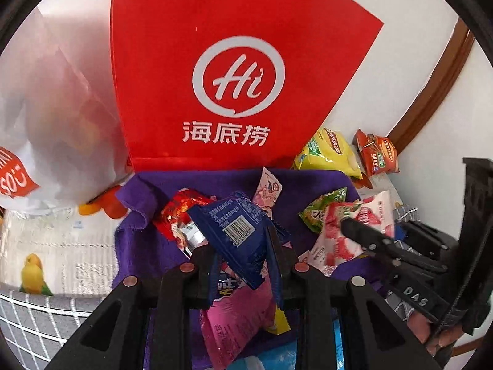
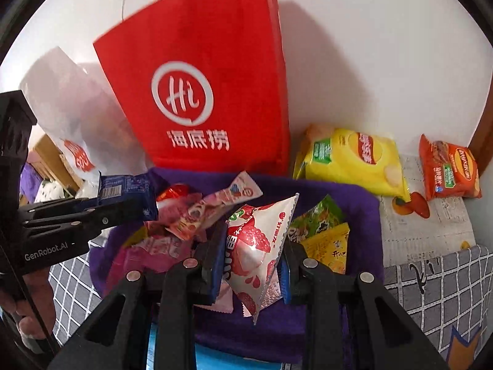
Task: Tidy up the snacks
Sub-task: 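Carry the strawberry bag in the right tool while the left tool carries the blue packet to the towel, then open the right tool over the towel while the left tool releases the blue packet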
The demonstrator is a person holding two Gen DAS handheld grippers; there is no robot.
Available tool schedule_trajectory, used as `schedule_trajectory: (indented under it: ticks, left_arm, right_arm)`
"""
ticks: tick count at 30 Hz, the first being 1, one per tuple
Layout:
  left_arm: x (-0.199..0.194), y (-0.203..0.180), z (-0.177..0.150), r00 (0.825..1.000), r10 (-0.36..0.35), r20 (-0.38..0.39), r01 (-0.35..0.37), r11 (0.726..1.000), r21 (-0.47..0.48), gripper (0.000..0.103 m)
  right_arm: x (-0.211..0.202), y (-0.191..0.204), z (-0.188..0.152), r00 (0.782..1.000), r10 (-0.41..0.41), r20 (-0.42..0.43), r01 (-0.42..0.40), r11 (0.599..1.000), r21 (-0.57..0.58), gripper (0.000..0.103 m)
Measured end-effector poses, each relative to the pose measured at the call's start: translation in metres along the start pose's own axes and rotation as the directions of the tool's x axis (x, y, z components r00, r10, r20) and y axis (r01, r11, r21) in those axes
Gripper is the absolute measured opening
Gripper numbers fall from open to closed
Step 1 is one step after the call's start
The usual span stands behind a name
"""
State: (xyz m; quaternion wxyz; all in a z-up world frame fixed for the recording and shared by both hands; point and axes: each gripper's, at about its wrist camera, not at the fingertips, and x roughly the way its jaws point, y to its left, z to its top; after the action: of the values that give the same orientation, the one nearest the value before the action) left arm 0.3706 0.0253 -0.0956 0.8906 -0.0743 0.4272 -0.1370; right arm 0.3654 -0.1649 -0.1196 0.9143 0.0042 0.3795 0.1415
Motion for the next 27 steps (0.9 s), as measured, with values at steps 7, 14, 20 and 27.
schedule_trajectory:
  ticks: [7,14,20,27]
  left_arm:
    - [0.021,-0.004,-0.005,0.998,-0.026,-0.050,0.026,1.000,0.006,0.025]
    - [0.033,-0.008,-0.009,0.995,-0.014,-0.097,0.015,1.000,0.010,0.026]
    - [0.038,-0.008,-0.010,0.995,-0.006,-0.103,0.006,1.000,0.008,0.027]
    - [0.028,-0.010,-0.009,0.997,-0.002,-0.080,0.003,1.000,0.013,0.037]
  right_arm:
    - [0.024,-0.001,-0.006,0.998,0.027,-0.064,-0.027,1.000,-0.002,0.030]
    - [0.038,-0.007,-0.011,0.993,0.002,-0.122,-0.003,1.000,-0.005,0.031]
    - [0.039,-0.006,-0.010,0.992,-0.027,-0.124,0.026,1.000,-0.013,0.031]
    - [0.025,-0.005,-0.006,0.994,-0.067,-0.090,0.064,0.997,-0.032,0.042]
